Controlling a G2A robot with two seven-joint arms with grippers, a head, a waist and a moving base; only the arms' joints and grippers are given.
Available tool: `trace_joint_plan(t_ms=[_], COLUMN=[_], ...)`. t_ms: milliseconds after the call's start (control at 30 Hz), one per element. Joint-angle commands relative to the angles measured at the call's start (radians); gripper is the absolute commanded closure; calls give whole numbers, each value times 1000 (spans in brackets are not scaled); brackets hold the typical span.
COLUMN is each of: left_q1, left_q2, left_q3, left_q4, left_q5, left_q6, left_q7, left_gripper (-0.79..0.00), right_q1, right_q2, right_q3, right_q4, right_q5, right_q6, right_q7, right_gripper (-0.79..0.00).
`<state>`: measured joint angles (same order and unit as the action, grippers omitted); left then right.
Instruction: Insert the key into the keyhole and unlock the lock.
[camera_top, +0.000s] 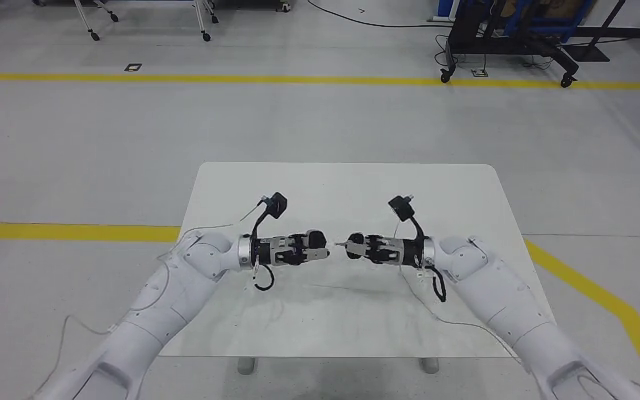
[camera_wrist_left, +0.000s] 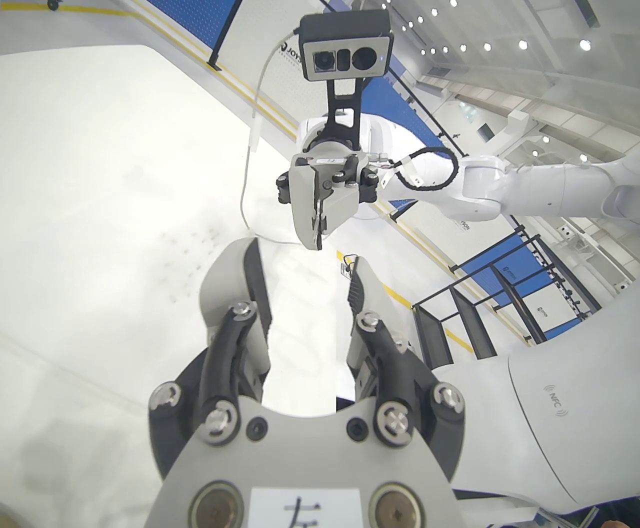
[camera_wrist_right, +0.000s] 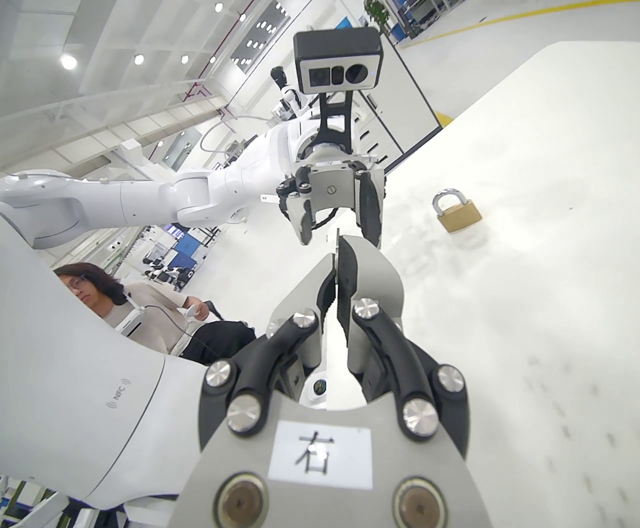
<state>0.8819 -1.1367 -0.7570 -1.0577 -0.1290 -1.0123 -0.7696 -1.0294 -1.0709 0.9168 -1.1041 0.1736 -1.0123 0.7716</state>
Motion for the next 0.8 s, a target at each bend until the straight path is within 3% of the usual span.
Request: trace_joint_plan(t_ms=[0,233,333,767], left_q1=[5,50,89,102], left_q2=[8,42,55,57], left_q3=[-20,-131,-186,-195], left_q4=[-15,-70,-140,-165], left_q5=[15,252,360,371], left_q6=[0,0,55,68], left_q7=[-16,92,169,190], left_gripper=[-785,-785,-785,-785], right_q1=[-23,-148,-175,-175], right_q2=[8,36,41,41], right_q3=[66,260,284,284], right_q4=[-24,-143,-172,-172], right_q5=[-52,-370,-469,-469], right_q6=[0,0,0,0], right_q7=[-56,-409,-563,-563], right_gripper=[0,0,0,0])
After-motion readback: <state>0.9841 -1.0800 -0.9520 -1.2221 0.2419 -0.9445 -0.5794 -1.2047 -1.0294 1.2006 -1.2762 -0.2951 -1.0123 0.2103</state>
